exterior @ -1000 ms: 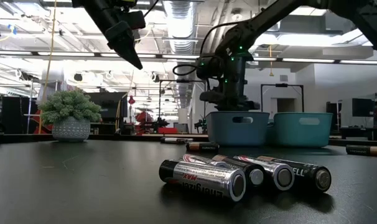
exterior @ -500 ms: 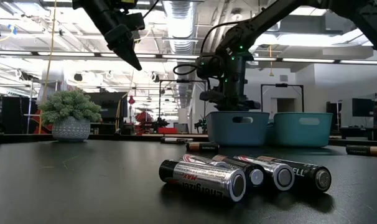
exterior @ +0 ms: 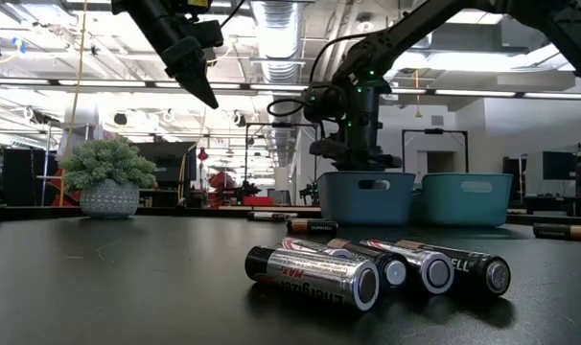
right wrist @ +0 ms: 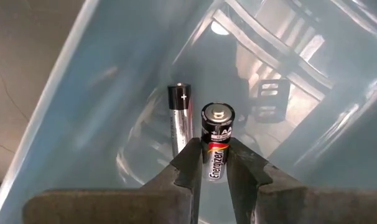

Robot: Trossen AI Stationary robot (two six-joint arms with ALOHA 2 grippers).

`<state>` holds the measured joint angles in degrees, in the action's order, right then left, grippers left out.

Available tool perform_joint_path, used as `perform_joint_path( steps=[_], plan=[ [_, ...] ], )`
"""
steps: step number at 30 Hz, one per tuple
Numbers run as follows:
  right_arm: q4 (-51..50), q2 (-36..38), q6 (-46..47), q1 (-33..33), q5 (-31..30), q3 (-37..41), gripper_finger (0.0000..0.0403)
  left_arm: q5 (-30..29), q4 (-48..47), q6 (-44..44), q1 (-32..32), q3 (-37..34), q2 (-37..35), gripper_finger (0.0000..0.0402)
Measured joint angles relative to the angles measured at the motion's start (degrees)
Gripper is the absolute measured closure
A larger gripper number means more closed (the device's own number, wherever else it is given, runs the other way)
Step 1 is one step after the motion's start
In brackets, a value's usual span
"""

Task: Sort batteries
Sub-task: Put the silver battery into the blue bin, then put the black battery into the green bin

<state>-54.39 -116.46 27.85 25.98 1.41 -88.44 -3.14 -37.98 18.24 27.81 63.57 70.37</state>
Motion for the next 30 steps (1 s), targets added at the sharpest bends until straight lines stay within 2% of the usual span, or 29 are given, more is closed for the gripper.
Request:
perform_joint_path(
  steps=[15,26,30],
  plan=[
    [-0.71,0.00,-1.01,0.02,0.24,0.00,0.0321,0.00,-0.15,-0.52,0.00,0.00,0.00,0.0331],
    [-0.81,0.00,-1.34,0.42,0.22,0.00,0.0219,0.00,-0.28,-0.48,0.00,0.00,0.00,0.0331],
    [-2.17,0.54,-1.37,0.50,0.22,-0.19,0.0199,0.00,-0.28,-0.48,0.00,0.00,0.00,0.0331]
  ],
)
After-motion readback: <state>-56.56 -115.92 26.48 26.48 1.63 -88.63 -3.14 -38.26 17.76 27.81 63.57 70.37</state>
